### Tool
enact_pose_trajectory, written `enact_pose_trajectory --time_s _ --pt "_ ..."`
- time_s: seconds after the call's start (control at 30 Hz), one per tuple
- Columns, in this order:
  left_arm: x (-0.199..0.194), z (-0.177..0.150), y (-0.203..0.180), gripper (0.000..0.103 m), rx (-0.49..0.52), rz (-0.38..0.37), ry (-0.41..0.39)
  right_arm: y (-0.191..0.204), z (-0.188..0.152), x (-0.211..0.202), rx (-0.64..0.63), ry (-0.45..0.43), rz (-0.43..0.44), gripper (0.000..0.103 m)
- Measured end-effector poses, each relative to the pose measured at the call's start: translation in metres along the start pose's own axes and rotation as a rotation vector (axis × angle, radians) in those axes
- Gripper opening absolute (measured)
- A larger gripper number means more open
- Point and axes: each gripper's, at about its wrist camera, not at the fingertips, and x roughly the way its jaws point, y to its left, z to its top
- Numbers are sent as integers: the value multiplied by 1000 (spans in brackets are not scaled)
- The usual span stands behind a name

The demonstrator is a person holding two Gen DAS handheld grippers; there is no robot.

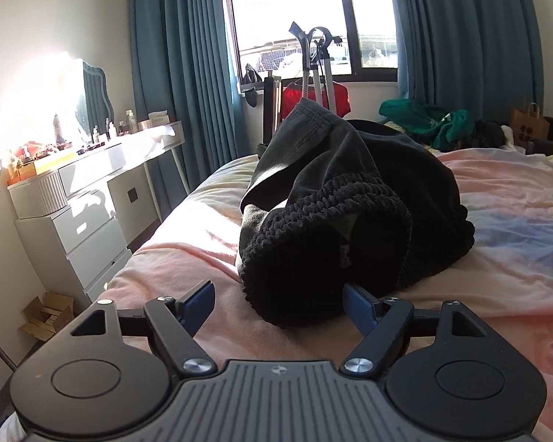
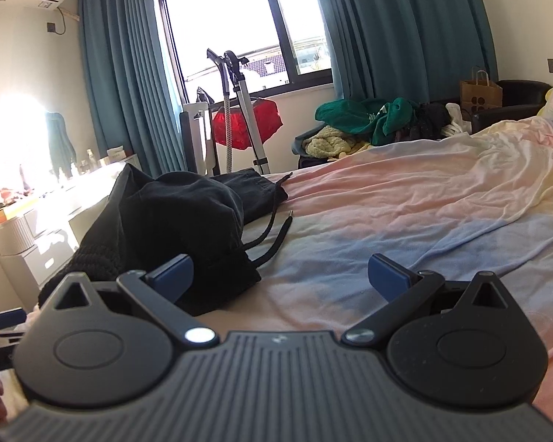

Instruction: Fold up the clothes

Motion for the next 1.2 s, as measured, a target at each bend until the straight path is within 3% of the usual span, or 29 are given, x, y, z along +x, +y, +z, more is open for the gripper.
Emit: enact_pose_trajectory --time_s 0.4,0.73,0.83,0.93,1.2 --pt "-8 -2 10 84 -423 -422 51 -14 1 2 45 36 -36 103" --pt "63 -25 32 86 -858 -582 147 -23 -2 8 85 90 -49 103" --pt "70 -27 39 86 -919 -656 112 -23 -3 12 87 119 -59 103" --pt "79 -25 39 86 -932 -662 89 -22 -8 18 94 163 -63 103" --pt "132 -10 28 85 -999 -675 115 -14 -17 25 39 156 -29 103"
